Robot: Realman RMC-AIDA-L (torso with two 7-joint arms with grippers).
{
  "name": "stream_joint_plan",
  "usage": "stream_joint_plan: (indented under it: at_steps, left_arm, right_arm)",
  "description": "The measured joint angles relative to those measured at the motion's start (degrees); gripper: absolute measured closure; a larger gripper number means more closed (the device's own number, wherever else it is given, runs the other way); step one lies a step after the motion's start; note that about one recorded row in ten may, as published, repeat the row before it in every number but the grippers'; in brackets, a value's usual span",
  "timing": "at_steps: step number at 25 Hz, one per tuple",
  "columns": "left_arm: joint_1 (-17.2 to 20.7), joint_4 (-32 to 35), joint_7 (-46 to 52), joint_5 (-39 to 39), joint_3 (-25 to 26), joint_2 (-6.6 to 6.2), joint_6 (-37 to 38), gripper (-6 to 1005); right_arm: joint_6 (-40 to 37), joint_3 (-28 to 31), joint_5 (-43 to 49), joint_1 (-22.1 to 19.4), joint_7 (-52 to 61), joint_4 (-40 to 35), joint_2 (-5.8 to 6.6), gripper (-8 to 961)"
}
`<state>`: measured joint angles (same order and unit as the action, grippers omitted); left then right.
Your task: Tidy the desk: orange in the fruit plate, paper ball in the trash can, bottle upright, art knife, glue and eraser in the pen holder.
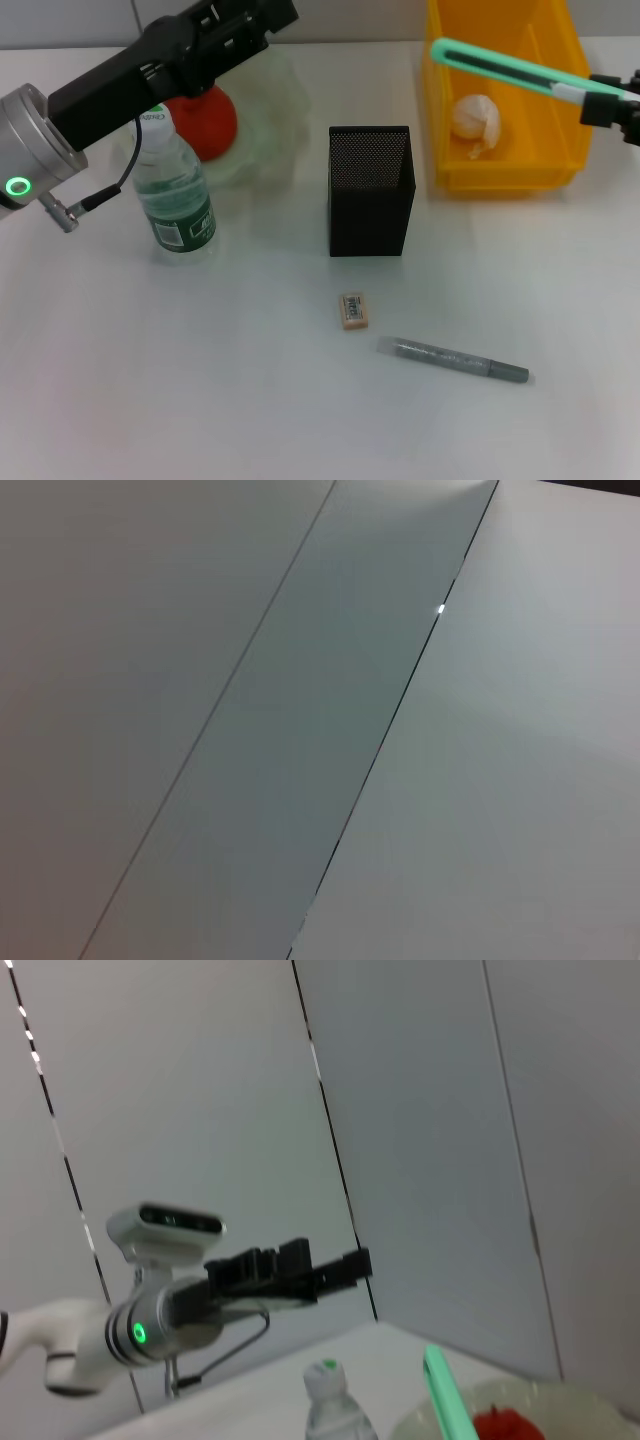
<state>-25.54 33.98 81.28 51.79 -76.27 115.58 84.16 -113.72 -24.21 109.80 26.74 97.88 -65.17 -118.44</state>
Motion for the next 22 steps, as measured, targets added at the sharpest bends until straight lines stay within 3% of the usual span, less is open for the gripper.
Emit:
stream_joint_plan:
  at_steps: [5,13,22]
  left_arm:
    - [0.03,1.04,-0.09,2.81,0.28,-0.26,0.19,332]
    - [2.06,11.72,0.21,12.8,1.29,-1.47,0.9,333]
    - [4.49,19.57,-0.18,20.46,6.24,-0.28,1.72,333]
  right_arm:
    - [-0.17,-4.04,0.78,-1.54,7.02,-5.94,0.29,743]
    - [-0.35,-8.52,5.75,-0.07,16.33,-8.91,1.08,741]
    - [-0.89,-10.1,10.99,3.76,29.04,-11.69,2.96,738]
